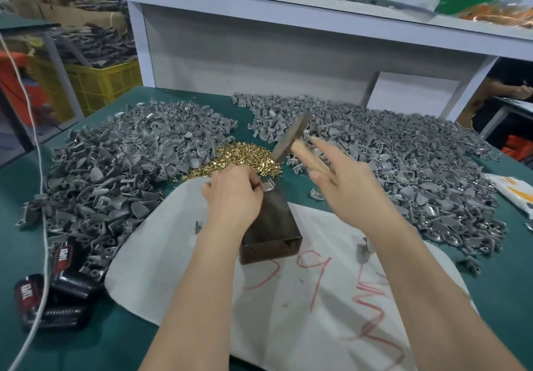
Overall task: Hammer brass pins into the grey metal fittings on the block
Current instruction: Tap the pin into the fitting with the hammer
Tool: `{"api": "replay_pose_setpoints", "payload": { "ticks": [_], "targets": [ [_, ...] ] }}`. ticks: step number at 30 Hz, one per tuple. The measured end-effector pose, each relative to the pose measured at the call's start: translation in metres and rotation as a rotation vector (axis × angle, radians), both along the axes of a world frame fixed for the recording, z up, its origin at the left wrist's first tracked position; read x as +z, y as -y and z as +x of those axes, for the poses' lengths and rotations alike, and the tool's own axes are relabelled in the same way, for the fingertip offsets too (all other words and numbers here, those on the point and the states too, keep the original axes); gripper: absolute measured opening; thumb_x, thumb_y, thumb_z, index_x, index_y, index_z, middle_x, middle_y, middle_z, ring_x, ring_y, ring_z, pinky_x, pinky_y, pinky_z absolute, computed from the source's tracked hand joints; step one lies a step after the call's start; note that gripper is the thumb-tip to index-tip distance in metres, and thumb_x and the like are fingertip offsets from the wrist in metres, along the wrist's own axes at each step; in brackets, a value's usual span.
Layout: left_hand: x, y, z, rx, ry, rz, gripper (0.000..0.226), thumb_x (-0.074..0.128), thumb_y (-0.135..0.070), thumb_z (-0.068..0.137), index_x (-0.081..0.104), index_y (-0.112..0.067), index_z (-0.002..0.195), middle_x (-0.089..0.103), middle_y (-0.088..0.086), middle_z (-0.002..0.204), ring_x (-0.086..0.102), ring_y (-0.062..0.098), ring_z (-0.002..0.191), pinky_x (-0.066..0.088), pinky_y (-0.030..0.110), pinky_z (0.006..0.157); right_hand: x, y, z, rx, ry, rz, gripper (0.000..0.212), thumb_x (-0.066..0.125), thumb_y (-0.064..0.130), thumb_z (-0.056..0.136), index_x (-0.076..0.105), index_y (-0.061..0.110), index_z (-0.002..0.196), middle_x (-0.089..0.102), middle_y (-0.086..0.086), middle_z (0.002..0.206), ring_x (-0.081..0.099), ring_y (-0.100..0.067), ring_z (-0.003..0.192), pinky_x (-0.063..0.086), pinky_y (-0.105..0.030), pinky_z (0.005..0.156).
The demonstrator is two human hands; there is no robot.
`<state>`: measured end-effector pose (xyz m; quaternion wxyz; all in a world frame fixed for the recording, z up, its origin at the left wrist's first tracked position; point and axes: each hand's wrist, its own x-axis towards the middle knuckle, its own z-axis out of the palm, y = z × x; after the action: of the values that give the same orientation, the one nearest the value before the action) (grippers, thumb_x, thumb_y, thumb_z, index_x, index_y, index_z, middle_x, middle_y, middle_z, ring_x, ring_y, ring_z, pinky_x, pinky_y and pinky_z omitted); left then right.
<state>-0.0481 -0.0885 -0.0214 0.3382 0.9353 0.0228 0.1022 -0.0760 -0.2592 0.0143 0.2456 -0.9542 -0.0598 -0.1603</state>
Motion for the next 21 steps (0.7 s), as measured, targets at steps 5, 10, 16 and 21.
{"api": "replay_pose_setpoints", "payload": {
  "ticks": [5, 10, 16, 21],
  "targets": [
    [0.001, 0.0, -0.001, 0.005, 0.008, -0.027, 0.008, 0.063, -0.028, 0.09, 0.064, -0.028, 0.081, 0.067, -0.002, 0.103, 0.052, 0.026, 0.109, 0.033, 0.035, 0.088, 0.003, -0.012, -0.031, 0.071, 0.282, 0.041, 0.057, 0.053, 0.02, 0.095, 0.031, 0.049, 0.138, 0.057, 0.021, 0.121, 0.057, 0.001, 0.08, 0.047, -0.018, 0.079],
    [0.002, 0.001, -0.001, 0.014, 0.018, 0.005, 0.004, 0.064, -0.026, 0.089, 0.068, -0.027, 0.087, 0.066, -0.002, 0.104, 0.053, 0.024, 0.109, 0.035, 0.036, 0.091, 0.0, -0.017, -0.034, 0.07, 0.084, -0.103, 0.053, 0.051, 0.021, 0.096, 0.035, 0.053, 0.135, 0.058, 0.018, 0.127, 0.065, -0.015, 0.097, 0.052, -0.032, 0.086],
    [0.003, 0.0, 0.0, 0.018, 0.014, 0.015, 0.006, 0.065, -0.027, 0.088, 0.07, -0.024, 0.087, 0.066, -0.002, 0.102, 0.053, 0.024, 0.108, 0.036, 0.037, 0.091, -0.002, -0.019, -0.033, 0.147, 0.147, -0.078, 0.06, 0.051, 0.02, 0.095, 0.028, 0.06, 0.133, 0.053, 0.025, 0.129, 0.058, 0.009, 0.073, 0.048, -0.015, 0.072],
    [0.002, -0.001, 0.001, 0.024, 0.021, 0.001, 0.007, 0.064, -0.025, 0.089, 0.069, -0.023, 0.084, 0.067, -0.001, 0.097, 0.054, 0.025, 0.107, 0.035, 0.036, 0.09, 0.008, -0.016, -0.025, 0.062, 0.279, -0.003, 0.051, 0.052, 0.019, 0.094, 0.041, 0.046, 0.136, 0.056, 0.024, 0.126, 0.062, 0.009, 0.089, 0.047, -0.01, 0.078]
  ]
}}
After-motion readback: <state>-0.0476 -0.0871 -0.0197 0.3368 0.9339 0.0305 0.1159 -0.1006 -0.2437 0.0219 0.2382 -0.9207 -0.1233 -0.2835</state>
